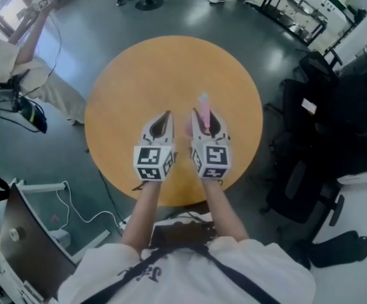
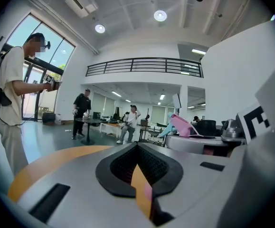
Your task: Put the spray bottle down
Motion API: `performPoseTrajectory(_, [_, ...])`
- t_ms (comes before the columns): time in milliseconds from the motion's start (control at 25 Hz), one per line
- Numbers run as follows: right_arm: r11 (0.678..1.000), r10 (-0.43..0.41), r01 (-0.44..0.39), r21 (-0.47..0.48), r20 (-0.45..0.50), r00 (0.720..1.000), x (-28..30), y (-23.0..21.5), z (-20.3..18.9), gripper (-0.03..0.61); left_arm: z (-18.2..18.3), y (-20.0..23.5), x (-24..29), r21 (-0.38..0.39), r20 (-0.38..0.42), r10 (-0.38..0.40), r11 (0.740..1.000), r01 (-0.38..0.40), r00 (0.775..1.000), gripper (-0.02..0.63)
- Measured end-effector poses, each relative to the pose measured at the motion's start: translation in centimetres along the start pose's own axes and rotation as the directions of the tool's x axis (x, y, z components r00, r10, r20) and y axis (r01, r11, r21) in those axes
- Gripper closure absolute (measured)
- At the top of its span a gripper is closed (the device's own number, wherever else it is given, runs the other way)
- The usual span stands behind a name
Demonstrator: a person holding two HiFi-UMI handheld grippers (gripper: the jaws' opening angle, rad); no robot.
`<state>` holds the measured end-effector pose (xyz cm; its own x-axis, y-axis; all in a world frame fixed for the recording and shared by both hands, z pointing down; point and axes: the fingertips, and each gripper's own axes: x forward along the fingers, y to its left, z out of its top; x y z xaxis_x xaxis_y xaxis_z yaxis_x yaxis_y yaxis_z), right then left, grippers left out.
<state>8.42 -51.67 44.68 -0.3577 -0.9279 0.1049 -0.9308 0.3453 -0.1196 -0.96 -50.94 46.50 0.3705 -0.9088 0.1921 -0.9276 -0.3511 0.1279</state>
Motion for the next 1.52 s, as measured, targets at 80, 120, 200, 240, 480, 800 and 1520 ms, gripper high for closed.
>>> performPoseTrajectory(80, [1.0,0.002,-0.002,0.008,-0.013,1.0,1.1,-0.4,-0.8,0.423,-0.8,0.6,0.9,-0.006,-0.015,0.006,1.0,-0.006,1.0,0.611])
performPoseTrajectory(120, [1.0,0.003,-0.003,0.01,-0.019,1.0,1.6,-0.6,-1.2,0.423,-1.1,0.9,1.4,-0.009,-0.023,0.01,1.0,-0.01,1.0,0.611])
performPoseTrajectory(200, [1.0,0.004,-0.003,0.015,-0.027,1.0,3.0,-1.1,-1.9,0.423,-1.8,1.6,2.6,-0.016,-0.04,0.015,1.0,-0.016,0.999,0.611])
performPoseTrajectory(240, [1.0,0.003,-0.003,0.017,-0.03,1.0,3.8,-1.3,-2.2,0.423,-2.2,2.0,3.3,-0.019,-0.049,0.016,1.0,-0.017,0.999,0.611])
performPoseTrajectory(480, [1.0,-0.001,0.001,0.011,-0.06,0.998,7.2,-2.2,-5.2,0.423,-4.6,3.8,6.3,-0.045,-0.102,0.006,0.999,-0.011,0.995,0.611])
performPoseTrajectory(800, [1.0,0.007,-0.006,0.012,-0.061,0.998,8.5,-3.2,-8.9,0.422,-7.9,4.4,8.2,-0.051,-0.169,-0.008,0.999,-0.001,0.986,0.611])
performPoseTrajectory(1520, [0.995,0.038,-0.047,-0.094,-0.096,0.995,10.7,-4.8,-18.7,0.419,-14.9,3.3,11.8,-0.097,-0.28,-0.033,0.995,0.006,0.959,0.611])
